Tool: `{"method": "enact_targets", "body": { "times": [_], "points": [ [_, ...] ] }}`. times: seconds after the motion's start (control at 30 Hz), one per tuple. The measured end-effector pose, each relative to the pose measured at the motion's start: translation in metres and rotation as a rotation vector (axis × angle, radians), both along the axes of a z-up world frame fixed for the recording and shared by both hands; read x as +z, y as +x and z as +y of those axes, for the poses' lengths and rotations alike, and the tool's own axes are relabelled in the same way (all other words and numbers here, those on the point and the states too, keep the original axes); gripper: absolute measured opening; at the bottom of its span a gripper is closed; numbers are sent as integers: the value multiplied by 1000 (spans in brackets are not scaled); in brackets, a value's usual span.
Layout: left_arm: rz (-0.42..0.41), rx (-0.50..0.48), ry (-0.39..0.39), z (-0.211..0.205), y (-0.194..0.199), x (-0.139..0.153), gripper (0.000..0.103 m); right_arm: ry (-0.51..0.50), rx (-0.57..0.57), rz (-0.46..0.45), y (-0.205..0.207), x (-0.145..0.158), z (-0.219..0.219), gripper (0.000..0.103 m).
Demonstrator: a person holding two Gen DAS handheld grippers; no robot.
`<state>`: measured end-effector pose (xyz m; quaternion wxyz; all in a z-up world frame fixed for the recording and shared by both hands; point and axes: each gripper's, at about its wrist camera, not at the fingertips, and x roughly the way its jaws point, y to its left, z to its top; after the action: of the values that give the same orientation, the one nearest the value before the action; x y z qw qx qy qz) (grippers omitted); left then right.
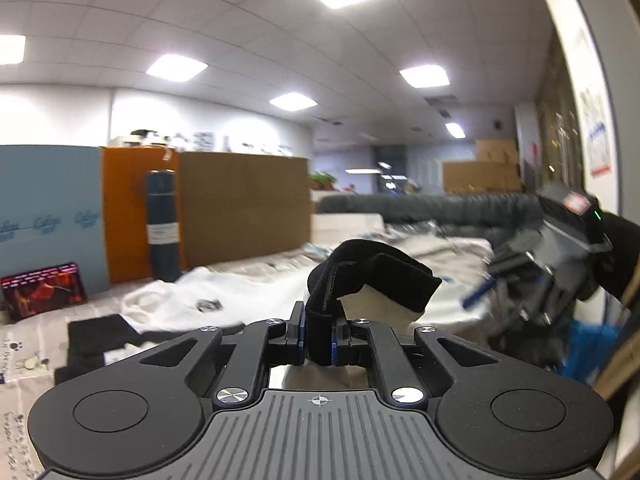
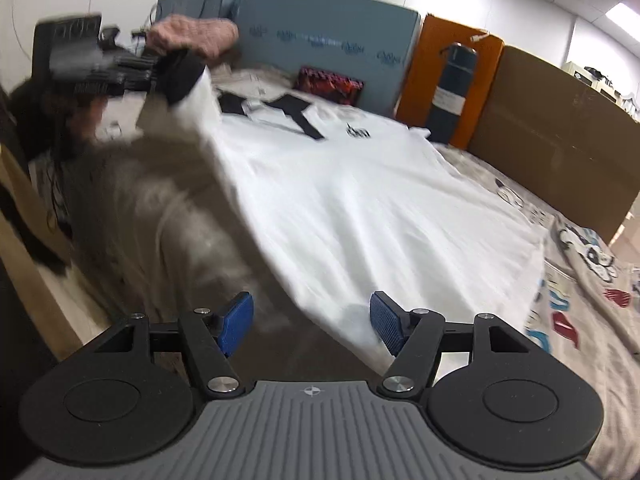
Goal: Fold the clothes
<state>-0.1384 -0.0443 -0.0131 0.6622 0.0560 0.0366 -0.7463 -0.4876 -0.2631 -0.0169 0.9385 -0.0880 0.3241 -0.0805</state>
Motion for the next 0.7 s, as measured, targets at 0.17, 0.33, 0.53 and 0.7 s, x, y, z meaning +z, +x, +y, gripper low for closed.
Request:
{"method": "enact_targets", "body": {
  "times": [0.17, 0.33, 0.53, 0.7],
  "points": [
    [2, 22, 17, -15, 8, 12, 9, -40, -36, 79, -12, 1, -17, 31],
    [-117, 80, 80, -42, 16, 32, 9, -5, -47, -19, -23, 27, -53, 7],
    [-210, 9, 228, -91, 45, 38, 10, 21, -37, -33, 9, 40, -105, 6],
    [-212, -1, 368, -122, 65, 23, 20, 83, -58, -9, 32, 29, -136, 7]
  ]
}}
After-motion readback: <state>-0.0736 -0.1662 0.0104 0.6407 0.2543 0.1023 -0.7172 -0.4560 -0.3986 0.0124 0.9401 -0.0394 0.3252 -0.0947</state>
